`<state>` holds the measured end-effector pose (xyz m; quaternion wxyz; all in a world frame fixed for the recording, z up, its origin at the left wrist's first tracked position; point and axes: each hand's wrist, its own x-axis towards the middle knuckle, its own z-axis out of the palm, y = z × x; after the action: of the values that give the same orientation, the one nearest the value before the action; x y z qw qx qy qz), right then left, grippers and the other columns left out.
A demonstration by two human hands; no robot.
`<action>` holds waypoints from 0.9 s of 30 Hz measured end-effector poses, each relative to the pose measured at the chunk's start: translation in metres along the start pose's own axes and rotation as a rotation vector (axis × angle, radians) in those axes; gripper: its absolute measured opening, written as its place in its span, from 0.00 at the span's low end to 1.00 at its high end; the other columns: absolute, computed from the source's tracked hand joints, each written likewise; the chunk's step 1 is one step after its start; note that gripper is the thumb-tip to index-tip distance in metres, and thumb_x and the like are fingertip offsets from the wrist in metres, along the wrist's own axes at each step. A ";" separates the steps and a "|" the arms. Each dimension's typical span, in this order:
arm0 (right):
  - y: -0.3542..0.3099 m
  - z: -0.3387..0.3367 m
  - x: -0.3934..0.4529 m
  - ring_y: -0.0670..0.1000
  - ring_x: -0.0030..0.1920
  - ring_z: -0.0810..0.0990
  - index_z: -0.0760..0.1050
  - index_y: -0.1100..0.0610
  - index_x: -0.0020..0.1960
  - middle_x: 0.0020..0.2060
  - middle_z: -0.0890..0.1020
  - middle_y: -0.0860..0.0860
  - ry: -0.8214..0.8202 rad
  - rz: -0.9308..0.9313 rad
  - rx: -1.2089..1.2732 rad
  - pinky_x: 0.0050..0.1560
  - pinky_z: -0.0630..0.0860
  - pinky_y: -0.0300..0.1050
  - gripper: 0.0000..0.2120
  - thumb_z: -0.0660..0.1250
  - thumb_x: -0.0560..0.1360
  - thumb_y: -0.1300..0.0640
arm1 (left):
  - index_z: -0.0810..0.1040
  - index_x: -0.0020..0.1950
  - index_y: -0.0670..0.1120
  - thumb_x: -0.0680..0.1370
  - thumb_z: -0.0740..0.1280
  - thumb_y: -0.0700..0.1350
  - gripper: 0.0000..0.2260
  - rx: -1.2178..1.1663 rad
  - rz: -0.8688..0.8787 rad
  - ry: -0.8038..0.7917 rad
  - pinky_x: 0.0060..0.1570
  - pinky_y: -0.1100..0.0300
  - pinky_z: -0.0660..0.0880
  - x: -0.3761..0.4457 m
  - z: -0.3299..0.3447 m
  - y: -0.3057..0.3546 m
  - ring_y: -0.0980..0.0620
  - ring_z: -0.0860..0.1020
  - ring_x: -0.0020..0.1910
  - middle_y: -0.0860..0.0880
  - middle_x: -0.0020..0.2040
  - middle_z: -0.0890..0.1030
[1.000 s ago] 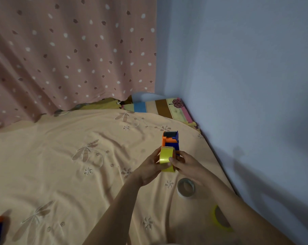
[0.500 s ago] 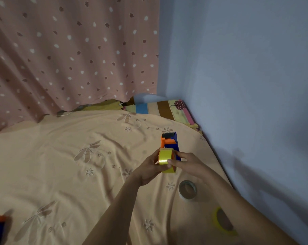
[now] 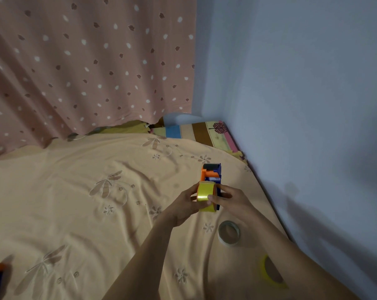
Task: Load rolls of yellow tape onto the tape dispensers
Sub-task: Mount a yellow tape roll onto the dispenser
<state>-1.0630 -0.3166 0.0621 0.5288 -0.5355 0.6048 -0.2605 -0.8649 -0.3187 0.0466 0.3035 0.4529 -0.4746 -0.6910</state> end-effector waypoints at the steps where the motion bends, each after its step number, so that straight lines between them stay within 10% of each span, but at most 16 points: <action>1: 0.001 0.000 0.001 0.50 0.61 0.80 0.73 0.45 0.69 0.59 0.81 0.46 0.029 0.010 0.018 0.45 0.80 0.37 0.32 0.77 0.68 0.40 | 0.71 0.74 0.55 0.73 0.77 0.45 0.31 0.052 0.004 0.008 0.66 0.48 0.75 0.001 0.000 0.001 0.45 0.75 0.67 0.49 0.67 0.78; 8: -0.002 0.005 0.007 0.44 0.49 0.80 0.61 0.43 0.67 0.57 0.79 0.50 0.107 0.129 0.090 0.34 0.76 0.33 0.43 0.82 0.60 0.40 | 0.69 0.75 0.54 0.72 0.78 0.44 0.34 -0.051 -0.030 -0.015 0.68 0.47 0.75 0.002 -0.004 0.001 0.46 0.76 0.68 0.48 0.68 0.77; 13: -0.009 0.024 0.012 0.55 0.64 0.78 0.58 0.50 0.79 0.69 0.74 0.53 0.135 0.173 0.016 0.51 0.79 0.45 0.52 0.80 0.63 0.39 | 0.70 0.74 0.55 0.72 0.77 0.38 0.33 -0.018 -0.016 -0.035 0.60 0.54 0.79 -0.012 -0.009 0.000 0.52 0.81 0.62 0.53 0.63 0.82; 18: -0.019 0.074 0.015 0.40 0.43 0.78 0.74 0.51 0.67 0.44 0.78 0.37 0.133 0.151 0.009 0.34 0.72 0.33 0.36 0.79 0.63 0.41 | 0.71 0.71 0.48 0.69 0.78 0.36 0.33 -0.041 0.057 0.136 0.61 0.48 0.80 -0.035 -0.018 -0.010 0.47 0.82 0.60 0.48 0.61 0.83; 27: -0.036 0.154 0.004 0.39 0.44 0.77 0.65 0.49 0.68 0.46 0.75 0.38 -0.100 0.123 -0.033 0.35 0.71 0.33 0.45 0.80 0.56 0.39 | 0.72 0.69 0.47 0.70 0.74 0.30 0.30 -0.105 0.033 0.380 0.57 0.52 0.81 -0.107 -0.049 -0.024 0.51 0.82 0.56 0.44 0.59 0.82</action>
<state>-0.9082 -0.2923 0.0451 0.5644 -0.5182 0.6138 -0.1902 -0.7762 -0.2377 0.0534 0.4221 0.5510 -0.3793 -0.6118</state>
